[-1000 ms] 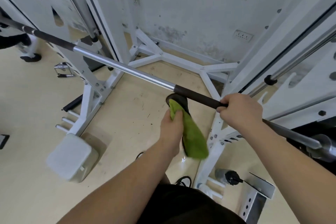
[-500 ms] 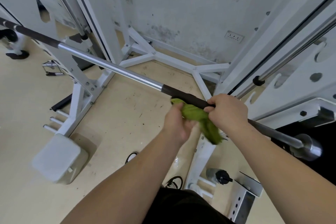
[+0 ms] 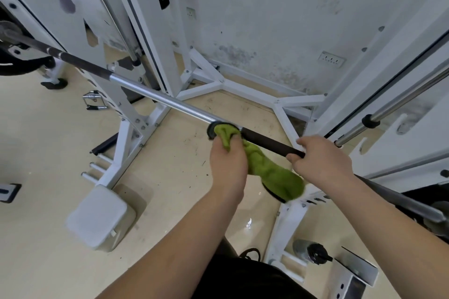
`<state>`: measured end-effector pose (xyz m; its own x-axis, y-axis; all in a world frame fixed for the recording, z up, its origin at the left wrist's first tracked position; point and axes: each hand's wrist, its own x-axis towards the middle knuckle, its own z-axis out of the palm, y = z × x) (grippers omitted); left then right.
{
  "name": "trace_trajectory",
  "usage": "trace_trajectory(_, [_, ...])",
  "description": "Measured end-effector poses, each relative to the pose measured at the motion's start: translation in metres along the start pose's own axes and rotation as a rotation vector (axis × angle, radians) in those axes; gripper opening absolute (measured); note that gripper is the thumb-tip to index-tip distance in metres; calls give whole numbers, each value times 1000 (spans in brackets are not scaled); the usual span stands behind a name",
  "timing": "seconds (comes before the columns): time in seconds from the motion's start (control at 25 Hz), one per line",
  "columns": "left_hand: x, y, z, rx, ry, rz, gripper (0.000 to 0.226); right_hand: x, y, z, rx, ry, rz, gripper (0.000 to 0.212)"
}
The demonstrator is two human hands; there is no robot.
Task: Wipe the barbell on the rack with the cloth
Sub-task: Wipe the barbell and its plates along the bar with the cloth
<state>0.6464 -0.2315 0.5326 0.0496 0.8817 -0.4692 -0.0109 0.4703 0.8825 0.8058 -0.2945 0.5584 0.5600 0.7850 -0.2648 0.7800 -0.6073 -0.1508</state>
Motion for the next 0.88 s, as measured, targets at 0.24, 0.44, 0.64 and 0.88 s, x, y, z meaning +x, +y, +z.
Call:
trace_trajectory(0.24, [33, -6, -1, 1178, -512, 678, 81, 21, -59, 10, -13, -61, -53, 7])
trace_trajectory(0.44, [94, 18, -41, 1305, -528, 746, 86, 29, -83, 14, -63, 8, -59, 26])
trace_trajectory(0.64, [160, 68, -98, 1283, -227, 512, 51, 36, -114, 17, -17, 12, 20, 25])
trace_trajectory(0.88, [99, 30, -40, 1294, -828, 751, 68, 32, -118, 18, 62, 47, 223, 12])
